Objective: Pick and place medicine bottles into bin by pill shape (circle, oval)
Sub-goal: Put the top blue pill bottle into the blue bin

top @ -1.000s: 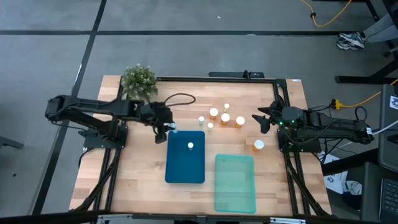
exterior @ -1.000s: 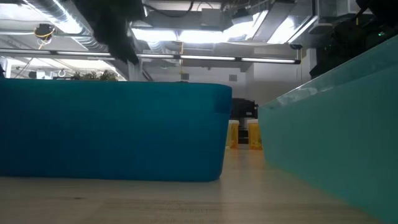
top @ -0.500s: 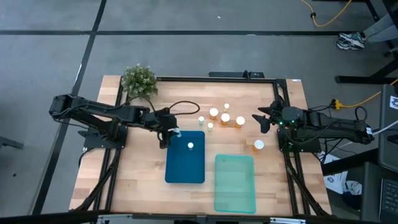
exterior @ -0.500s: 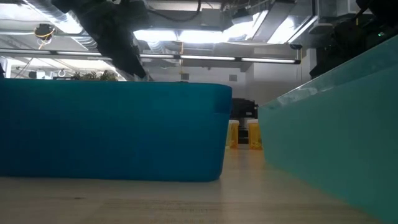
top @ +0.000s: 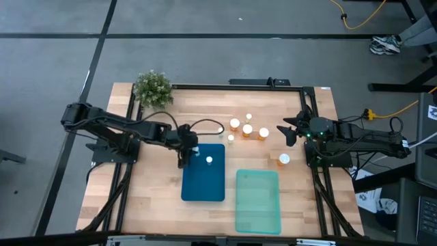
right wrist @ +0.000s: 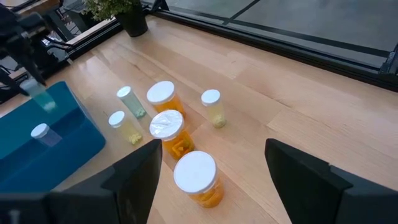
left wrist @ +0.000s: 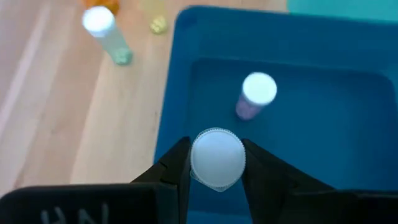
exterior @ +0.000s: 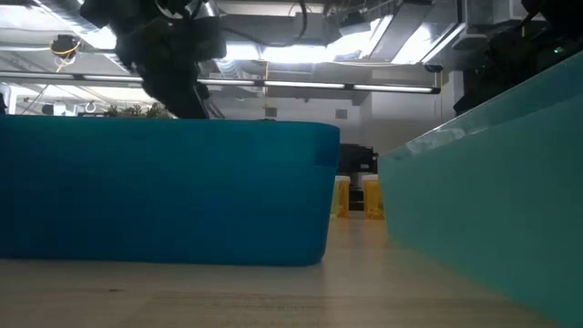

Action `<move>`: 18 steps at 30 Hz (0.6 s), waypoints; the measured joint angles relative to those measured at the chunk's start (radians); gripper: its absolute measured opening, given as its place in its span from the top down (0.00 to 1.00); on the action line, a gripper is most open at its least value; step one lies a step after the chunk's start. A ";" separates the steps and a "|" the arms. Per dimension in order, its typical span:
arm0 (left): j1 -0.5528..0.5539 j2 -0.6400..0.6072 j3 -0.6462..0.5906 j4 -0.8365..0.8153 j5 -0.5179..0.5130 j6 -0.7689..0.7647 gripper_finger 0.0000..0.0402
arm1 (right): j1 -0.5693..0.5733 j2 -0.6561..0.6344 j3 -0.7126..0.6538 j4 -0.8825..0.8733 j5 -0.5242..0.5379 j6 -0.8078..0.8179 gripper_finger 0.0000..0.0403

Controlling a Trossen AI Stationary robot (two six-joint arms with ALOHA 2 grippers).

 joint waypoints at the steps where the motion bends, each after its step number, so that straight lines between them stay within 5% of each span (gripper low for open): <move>1: -0.006 0.006 0.000 0.007 0.000 0.000 0.75 | 0.000 0.000 0.000 0.000 0.000 0.000 0.29; 18: -0.024 0.176 0.002 0.048 0.041 0.035 0.75 | 0.000 0.000 0.000 0.000 0.000 0.000 0.29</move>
